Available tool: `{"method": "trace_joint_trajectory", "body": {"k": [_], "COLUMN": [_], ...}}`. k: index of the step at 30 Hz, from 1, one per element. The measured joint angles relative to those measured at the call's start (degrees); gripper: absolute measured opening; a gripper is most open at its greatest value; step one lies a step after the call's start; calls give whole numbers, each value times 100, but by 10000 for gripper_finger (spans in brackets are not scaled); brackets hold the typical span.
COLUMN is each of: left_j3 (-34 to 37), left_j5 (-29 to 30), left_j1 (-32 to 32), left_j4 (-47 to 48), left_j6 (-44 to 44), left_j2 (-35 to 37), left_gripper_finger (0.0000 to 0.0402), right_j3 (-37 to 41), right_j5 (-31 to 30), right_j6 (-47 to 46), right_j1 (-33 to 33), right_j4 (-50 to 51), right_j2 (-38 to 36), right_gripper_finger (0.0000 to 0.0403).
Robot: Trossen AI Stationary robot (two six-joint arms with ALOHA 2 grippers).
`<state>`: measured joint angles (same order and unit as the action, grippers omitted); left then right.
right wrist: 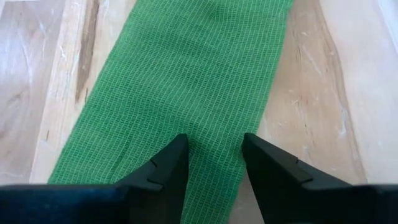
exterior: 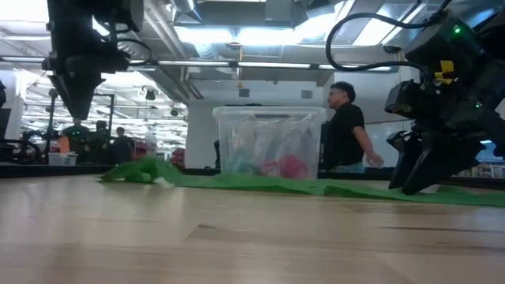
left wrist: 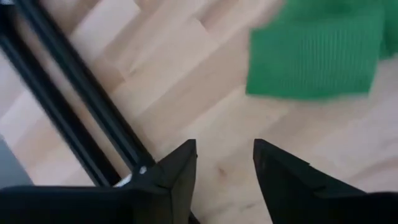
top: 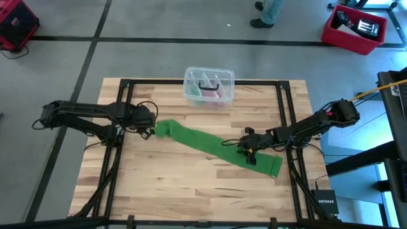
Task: Roll bandage
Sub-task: Roll the green bandage
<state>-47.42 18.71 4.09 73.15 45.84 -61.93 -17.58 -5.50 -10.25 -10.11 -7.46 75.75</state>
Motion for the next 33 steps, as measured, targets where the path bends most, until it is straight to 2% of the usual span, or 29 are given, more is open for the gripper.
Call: {"method": "trace_joint_trajectory", "body": {"k": [4,8,15,19,23,27,33], "left_j3": [-218,-283,583,1181,1661,2174,2611], "left_j5": [-549,-653,-256,-94,635,737,645], "left_j1": [-141,-600,-1203,-1236,-1202,-1080,-951], "left_j4": [-227,-1060,-2812,-3411,-4086,-5043,-4809], "left_j6": [-230,-285,-323,-369,-543,-836,-489], "left_j2": [0,2,-116,-286,-363,-399,-412], "left_gripper_finger": [160,156,147,148,148,148,148], "right_j3": [0,-55,-343,-343,-343,-346,-365], "right_j5": [3,11,-51,-97,-287,-303,-334], "right_j6": [-1,-159,-250,-327,-331,-339,-330], "right_j1": [0,0,0,0,0,0,-2], "right_j4": [1,71,110,106,-2,-191,-213], "right_j2": [0,-59,-199,-71,196,565,748], "right_gripper_finger": [159,159,159,159,159,159,159]}}
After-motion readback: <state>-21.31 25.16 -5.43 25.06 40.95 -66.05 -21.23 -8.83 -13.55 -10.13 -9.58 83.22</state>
